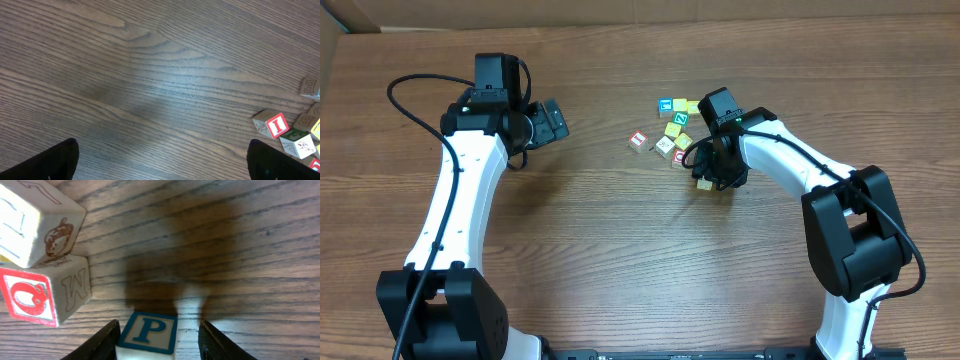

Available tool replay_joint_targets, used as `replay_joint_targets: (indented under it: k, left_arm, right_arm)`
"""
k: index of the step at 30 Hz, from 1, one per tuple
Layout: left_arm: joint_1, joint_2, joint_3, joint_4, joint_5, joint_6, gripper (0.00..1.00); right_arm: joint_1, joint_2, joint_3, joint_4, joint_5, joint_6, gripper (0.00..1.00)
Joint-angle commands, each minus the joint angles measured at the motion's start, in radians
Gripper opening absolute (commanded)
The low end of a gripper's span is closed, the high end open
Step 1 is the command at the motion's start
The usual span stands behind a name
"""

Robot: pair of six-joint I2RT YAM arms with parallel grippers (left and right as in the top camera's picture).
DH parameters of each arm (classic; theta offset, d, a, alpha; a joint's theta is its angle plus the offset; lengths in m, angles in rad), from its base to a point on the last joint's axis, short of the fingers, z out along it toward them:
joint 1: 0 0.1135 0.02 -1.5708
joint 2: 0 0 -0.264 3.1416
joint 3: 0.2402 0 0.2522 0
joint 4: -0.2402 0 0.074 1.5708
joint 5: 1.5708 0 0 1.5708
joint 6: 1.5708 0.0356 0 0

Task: Flip 4 blocks

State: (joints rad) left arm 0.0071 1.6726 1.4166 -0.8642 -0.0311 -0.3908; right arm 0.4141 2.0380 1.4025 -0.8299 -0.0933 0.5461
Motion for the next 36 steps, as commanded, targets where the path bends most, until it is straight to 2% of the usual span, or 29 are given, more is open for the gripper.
replay_joint_targets:
  k: [1,16,36]
  left_arm:
    - [-0.001,0.005,0.021,0.001,0.002,-0.009,1.0]
    - [-0.001,0.005,0.021,0.001,0.002,-0.009,1.0]
    - [-0.001,0.005,0.02,0.001,0.002,-0.009,1.0]
  right_arm:
    - [0.004,0.008,0.017,0.005,-0.037,0.009,0.51]
    - [0.017,0.008,0.017,-0.048,-0.039,0.008,0.37]
    - [0.096,0.008,0.018,-0.131,-0.039,0.004,0.34]
